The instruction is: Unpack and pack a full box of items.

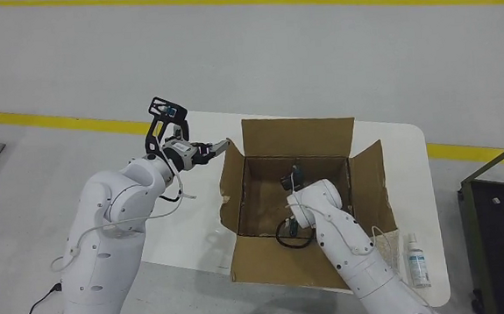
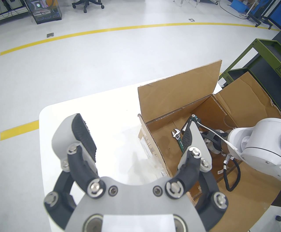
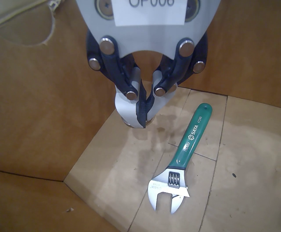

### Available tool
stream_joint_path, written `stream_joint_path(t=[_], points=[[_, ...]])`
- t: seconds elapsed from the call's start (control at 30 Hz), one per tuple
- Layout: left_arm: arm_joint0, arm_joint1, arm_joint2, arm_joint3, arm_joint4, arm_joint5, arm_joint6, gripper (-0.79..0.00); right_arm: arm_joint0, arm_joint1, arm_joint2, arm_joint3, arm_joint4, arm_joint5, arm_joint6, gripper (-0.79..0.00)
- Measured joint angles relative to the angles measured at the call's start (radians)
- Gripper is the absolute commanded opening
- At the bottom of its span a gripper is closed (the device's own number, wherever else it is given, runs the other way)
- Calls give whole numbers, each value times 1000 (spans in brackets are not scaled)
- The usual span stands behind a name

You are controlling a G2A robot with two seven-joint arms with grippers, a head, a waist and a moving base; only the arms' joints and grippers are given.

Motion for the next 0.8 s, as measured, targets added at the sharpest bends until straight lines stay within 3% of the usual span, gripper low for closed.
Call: stream_joint_path(t=[0.07, 0.17, 0.2, 0.33, 0.53, 0.8], points=[[0, 0, 0, 0, 0, 0, 0, 0, -5, 1, 2, -19, -21, -2, 17, -693], [0, 0, 0, 0, 0, 0, 0, 0, -14, 4, 10, -32, -51, 1, 38, -640], [0, 0, 0, 0, 0, 0, 0, 0, -15, 4, 13, -28, -61, 4, 45, -582], [0, 0, 0, 0, 0, 0, 0, 0, -6, 2, 10, 13, -87, -3, 70, -477], [0, 0, 0, 0, 0, 0, 0, 0, 14, -10, -10, 72, -97, 12, 65, -428], [0, 0, 0, 0, 0, 0, 0, 0, 27, -19, -8, 110, -84, 13, 48, -425]])
